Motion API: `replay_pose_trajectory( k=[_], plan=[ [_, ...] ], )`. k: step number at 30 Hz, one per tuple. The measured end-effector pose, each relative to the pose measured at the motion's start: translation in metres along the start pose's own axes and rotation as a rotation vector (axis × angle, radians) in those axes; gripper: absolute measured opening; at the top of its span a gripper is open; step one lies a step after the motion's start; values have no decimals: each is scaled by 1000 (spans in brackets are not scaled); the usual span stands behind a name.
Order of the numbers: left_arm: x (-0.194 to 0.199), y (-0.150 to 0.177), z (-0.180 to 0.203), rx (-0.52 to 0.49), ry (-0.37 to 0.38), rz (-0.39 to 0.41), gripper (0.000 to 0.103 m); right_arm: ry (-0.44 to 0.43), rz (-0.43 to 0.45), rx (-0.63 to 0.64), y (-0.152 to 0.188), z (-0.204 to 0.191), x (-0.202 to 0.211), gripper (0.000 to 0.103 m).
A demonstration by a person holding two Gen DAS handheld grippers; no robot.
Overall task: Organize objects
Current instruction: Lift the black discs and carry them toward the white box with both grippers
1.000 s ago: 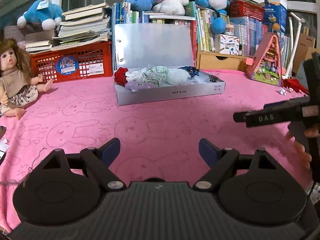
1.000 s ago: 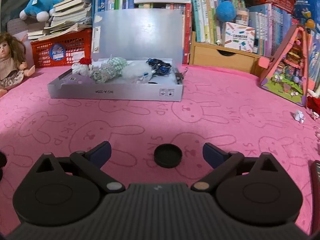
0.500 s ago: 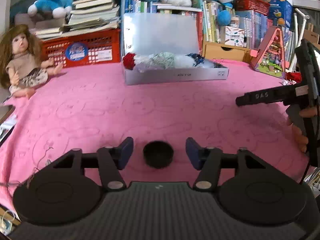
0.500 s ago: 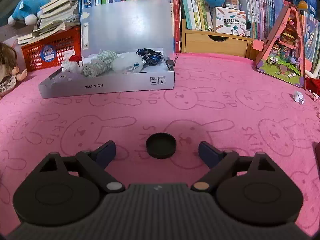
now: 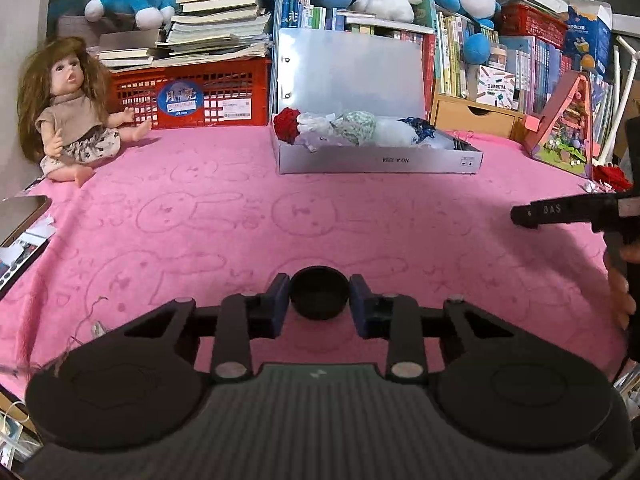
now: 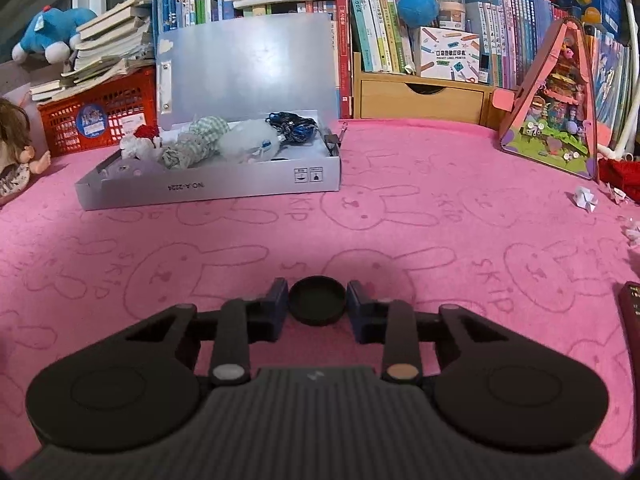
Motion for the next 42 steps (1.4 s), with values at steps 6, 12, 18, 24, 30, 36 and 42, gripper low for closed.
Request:
replay_pose_trajectory(
  k=[6, 12, 18, 24, 30, 36, 42],
  plan=[
    [-9, -12, 12, -9, 10, 2, 38, -38, 8, 26, 1, -13, 10, 36],
    [-16, -23, 26, -29, 34, 19, 38, -51, 6, 37, 2, -22, 12, 37],
    [-27, -38, 36, -47, 39, 26, 38, -59, 5, 30, 2, -23, 13, 37],
    [-38, -51, 42, -56, 38, 27, 38, -57, 2, 13, 2, -20, 14, 37],
    [-46, -57, 43, -58, 35, 23, 38, -55, -2, 3, 3, -18, 13, 37],
    [-53, -60, 42, -56, 34, 10, 38, -59, 0, -2, 1, -18, 14, 37],
    [-58, -66, 42, -51, 39, 13, 38, -59, 2, 1, -4, -19, 12, 37]
  ],
)
Point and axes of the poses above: each gripper's, at about its wrist camera, not at the fingertips, and x roughly against the way its jaws point, z to its right, y to its underside, the point moved 3 cm from there along -x, roughly the way its jaws point, and after that the axes turned 12 degrees about -y, right-handed, at the moved point
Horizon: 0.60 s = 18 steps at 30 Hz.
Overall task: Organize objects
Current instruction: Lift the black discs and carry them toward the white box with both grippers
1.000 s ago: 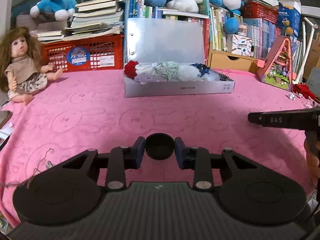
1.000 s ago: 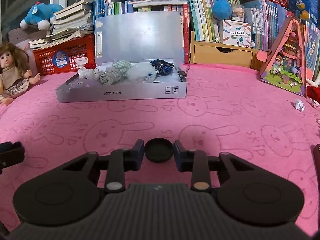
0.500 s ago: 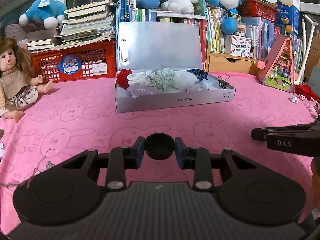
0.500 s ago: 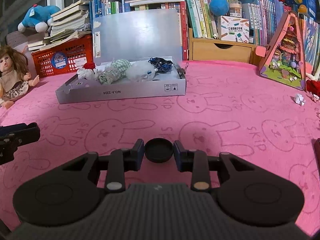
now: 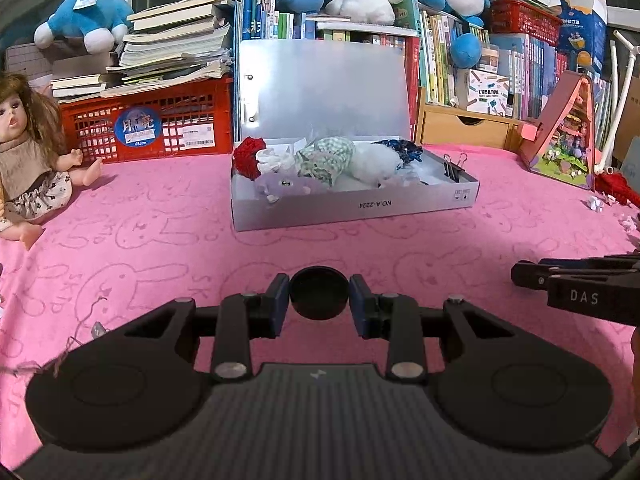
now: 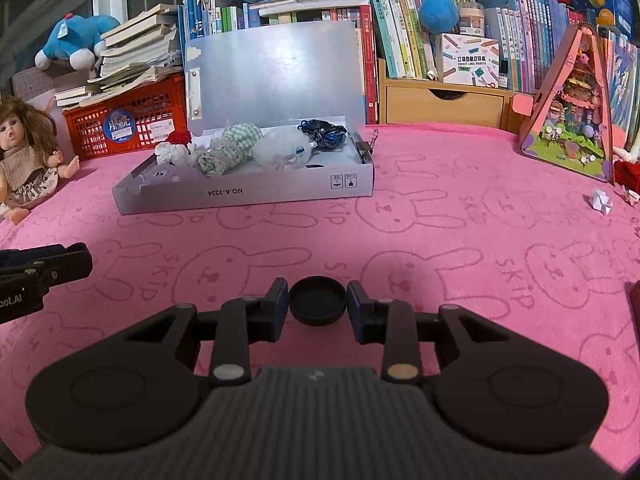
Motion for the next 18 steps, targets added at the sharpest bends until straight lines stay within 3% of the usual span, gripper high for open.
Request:
replay_pose_trajectory(
  k=[18],
  plan=[
    [-15, -32, -2, 7, -8, 37, 38, 8, 32, -26, -26, 8, -4, 37]
  ],
)
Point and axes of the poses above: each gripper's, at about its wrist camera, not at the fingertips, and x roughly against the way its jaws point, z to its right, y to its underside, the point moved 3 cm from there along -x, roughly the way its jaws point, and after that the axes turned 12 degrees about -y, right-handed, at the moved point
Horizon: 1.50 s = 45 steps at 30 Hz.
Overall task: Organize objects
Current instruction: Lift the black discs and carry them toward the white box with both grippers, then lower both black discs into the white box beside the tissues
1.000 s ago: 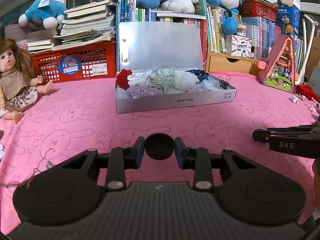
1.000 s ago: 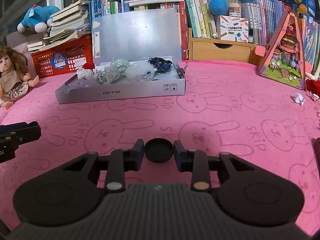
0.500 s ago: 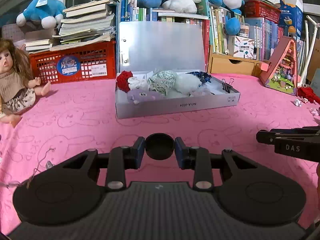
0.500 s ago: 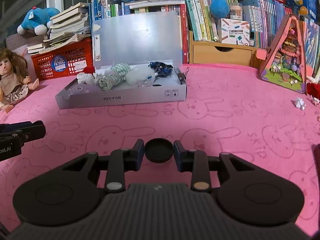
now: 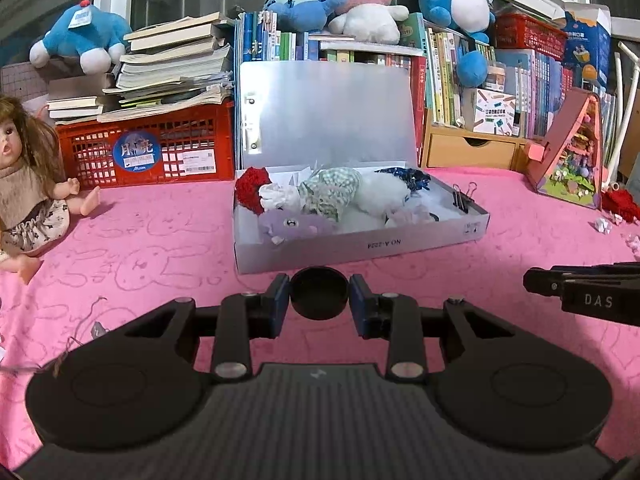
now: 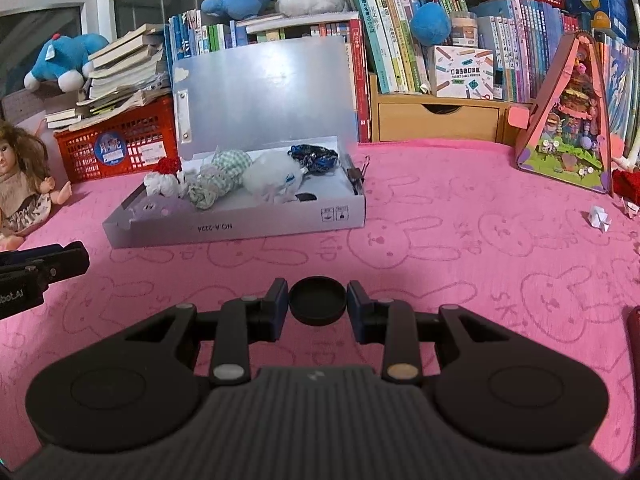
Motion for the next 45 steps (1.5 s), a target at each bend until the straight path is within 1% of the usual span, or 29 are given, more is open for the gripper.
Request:
replay_pose_trajectory(
  k=[23, 35, 45],
  plan=[
    [-26, -22, 9, -12, 8, 0, 38, 15, 4, 6, -17, 4, -13, 37],
    [-43, -37, 8, -6, -2, 6, 38, 12, 2, 5, -25, 2, -25, 37],
    [-54, -41, 9, -8, -10, -3, 38, 13, 1, 4, -30, 1, -33, 37]
  ],
)
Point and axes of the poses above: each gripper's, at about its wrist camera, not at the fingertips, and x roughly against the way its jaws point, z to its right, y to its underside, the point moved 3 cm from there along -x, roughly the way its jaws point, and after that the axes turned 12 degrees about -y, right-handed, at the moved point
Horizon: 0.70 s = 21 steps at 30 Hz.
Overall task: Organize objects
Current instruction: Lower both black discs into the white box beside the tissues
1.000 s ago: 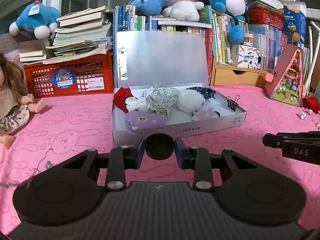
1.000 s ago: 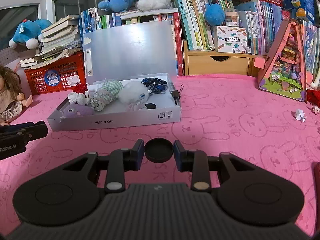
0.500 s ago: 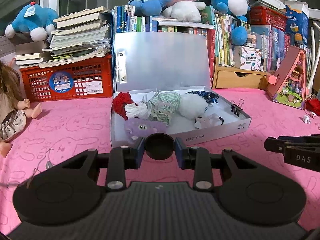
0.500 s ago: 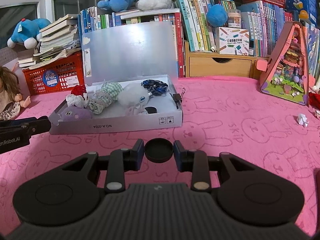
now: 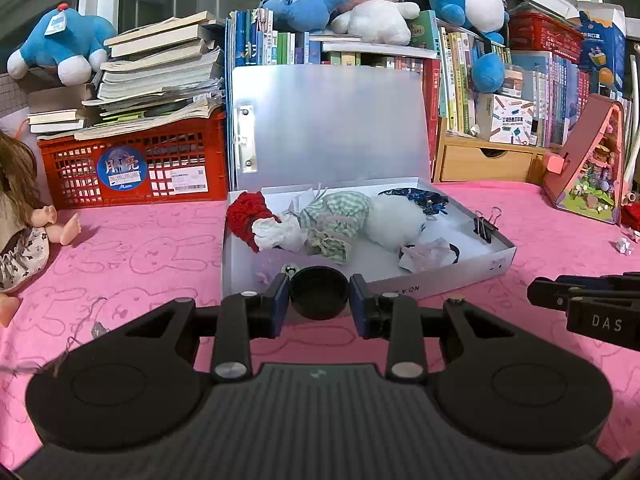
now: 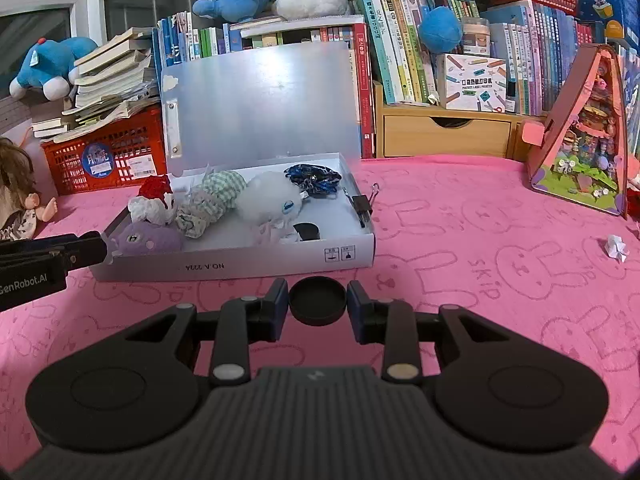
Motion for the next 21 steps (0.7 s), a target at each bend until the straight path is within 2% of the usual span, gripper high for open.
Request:
replay_pose_trajectory(
  k=[21],
  plan=[
    [-16, -8, 0, 9, 3, 1, 38, 9, -8, 11, -10, -3, -18, 37]
  ],
)
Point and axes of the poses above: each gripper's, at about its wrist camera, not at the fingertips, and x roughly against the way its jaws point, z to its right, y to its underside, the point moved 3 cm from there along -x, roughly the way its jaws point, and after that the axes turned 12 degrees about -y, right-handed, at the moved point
